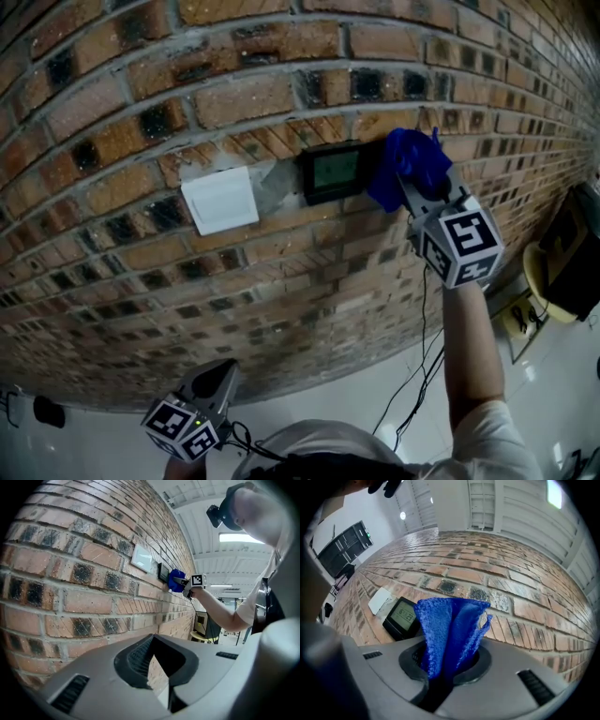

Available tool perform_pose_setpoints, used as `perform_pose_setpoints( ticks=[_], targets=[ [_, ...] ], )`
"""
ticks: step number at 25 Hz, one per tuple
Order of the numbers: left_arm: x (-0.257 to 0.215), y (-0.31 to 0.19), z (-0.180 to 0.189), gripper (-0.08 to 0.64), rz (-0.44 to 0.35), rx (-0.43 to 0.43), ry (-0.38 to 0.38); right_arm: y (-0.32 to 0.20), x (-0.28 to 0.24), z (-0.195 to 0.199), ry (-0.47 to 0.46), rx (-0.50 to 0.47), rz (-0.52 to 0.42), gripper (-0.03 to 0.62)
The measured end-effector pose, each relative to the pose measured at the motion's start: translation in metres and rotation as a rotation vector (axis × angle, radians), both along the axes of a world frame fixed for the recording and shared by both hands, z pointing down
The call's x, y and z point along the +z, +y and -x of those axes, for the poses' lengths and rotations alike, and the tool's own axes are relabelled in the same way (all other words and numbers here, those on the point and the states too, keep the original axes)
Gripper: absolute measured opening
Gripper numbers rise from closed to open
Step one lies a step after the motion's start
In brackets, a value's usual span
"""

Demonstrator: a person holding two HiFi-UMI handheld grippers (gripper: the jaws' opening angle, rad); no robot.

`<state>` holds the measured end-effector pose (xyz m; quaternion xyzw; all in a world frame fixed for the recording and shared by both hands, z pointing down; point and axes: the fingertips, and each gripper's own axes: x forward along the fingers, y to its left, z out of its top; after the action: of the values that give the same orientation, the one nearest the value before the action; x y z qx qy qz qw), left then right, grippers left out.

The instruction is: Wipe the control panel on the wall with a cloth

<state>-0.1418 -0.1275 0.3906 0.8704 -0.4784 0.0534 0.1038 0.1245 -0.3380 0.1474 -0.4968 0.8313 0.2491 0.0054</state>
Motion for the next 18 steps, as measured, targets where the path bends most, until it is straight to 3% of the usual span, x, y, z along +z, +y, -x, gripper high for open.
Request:
perform_pose_setpoints(
  ticks=[5,9,13,18],
  targets=[
    [0.002,0.003,0.002,0.003,0.001,-0.009,0.003,0.014,-0.007,0.008,-0.012,-0.017,-0.018,0.089],
    [0.004,0.003,0.005,0.003,0.004,-0.013,0.006,0.058,-0.022,0.063,0.001,-0.147,-0.075,0.089],
    [0.002,0.006,0.003,0.002,0.002,-0.012,0.005,0.071,-0.012,0.123,0.059,-0.254,-0.06,0.089],
    [0.004,0.011,0.002,0.003,0.006,-0.017,0.004,0.062,-0.006,0.142,0.045,-0.284,-0.045,0.089]
  ],
)
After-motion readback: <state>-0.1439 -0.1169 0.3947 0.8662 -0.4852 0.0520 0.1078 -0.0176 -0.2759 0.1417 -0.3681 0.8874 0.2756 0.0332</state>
